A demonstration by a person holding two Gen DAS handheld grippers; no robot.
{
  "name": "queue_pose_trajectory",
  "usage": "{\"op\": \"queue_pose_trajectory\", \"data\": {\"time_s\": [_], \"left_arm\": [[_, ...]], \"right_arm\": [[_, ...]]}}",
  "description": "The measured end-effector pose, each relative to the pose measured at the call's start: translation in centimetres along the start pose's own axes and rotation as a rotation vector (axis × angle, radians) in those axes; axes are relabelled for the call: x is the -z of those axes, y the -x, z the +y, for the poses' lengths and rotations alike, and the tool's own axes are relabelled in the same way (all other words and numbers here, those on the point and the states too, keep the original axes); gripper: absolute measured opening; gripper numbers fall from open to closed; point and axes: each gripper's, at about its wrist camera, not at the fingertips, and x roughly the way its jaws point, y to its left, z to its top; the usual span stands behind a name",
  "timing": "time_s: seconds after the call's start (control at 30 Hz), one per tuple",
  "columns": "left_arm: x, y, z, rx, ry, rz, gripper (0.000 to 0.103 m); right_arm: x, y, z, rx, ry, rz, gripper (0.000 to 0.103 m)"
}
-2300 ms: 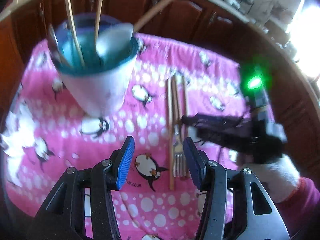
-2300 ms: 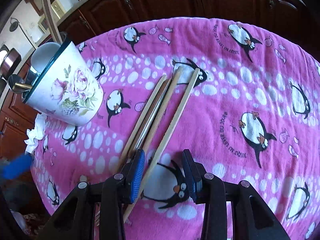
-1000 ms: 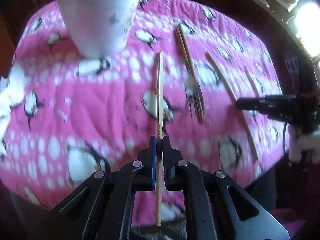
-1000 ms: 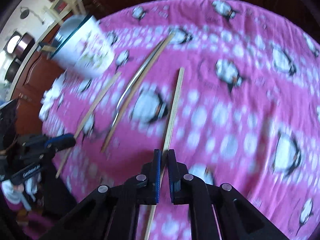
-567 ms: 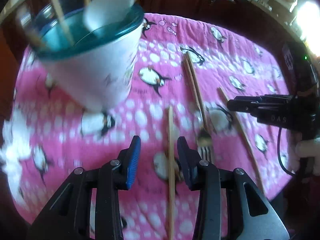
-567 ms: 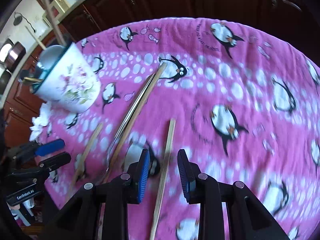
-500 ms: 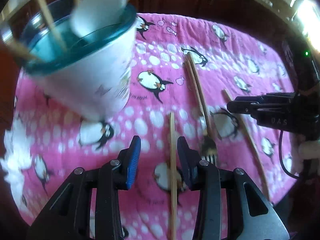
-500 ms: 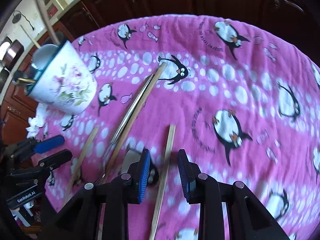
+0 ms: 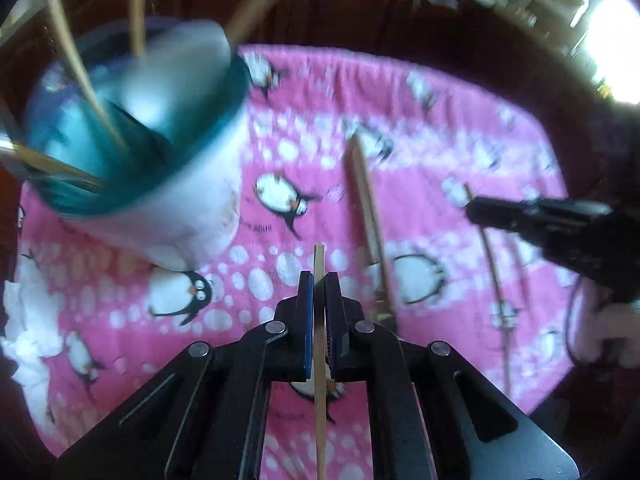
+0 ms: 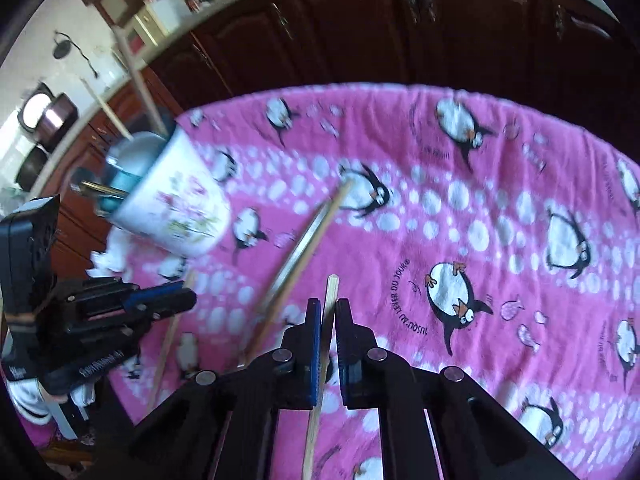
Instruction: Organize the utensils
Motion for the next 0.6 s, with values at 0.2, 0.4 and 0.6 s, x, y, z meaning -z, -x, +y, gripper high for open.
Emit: {"op": "queue_pose_trajectory", "data": {"time_s": [0.2, 0.4, 0.6], "left_arm": [[0.1, 8.2, 1.1, 0.052, 0.034, -0.141, 0.004], [0.5, 14.3, 2.3, 0.084, 0.077, -0.25, 0.004], [-1.1, 19.8, 3.1, 0.085, 0.104, -0.389, 0.004]], "right_arm": [[0.0, 6.3, 1.9, -0.068, 0.04, -0.112, 0.006], [0.6, 12.0, 4.5, -0.088, 0.088, -0.213, 0.006], [-0.9, 15.8, 7.2, -0.125, 0.131, -0.303, 0.005]]}}
